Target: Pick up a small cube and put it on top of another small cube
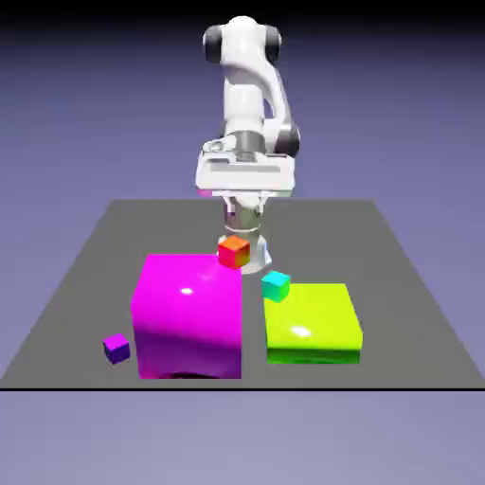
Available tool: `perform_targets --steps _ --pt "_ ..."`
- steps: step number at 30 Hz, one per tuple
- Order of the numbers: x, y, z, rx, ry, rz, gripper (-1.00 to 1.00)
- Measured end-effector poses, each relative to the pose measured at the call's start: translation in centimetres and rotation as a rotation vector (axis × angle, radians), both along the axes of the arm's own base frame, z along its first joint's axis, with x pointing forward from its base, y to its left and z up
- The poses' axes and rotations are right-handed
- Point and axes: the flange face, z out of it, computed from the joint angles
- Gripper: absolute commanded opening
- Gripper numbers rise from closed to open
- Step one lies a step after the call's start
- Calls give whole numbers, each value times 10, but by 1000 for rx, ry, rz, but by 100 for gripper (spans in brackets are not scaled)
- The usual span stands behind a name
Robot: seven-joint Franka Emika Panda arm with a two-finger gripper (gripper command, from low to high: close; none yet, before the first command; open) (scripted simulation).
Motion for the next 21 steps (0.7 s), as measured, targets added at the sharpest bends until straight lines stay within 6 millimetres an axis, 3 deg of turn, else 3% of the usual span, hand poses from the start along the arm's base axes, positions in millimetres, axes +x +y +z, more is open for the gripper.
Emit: perform_targets --steps 4,8,11,15,18,21 --pt "-6 -54 -47 18 236 -119 0" --pt "-27 -115 -82 71 445 -254 0" --pt "-55 -170 -95 146 563 -374 0" --pt "-108 -232 -111 273 711 -524 0" --pt "-139 -205 -182 260 918 -470 0" --pt "-134 -147 -214 171 932 -345 0"
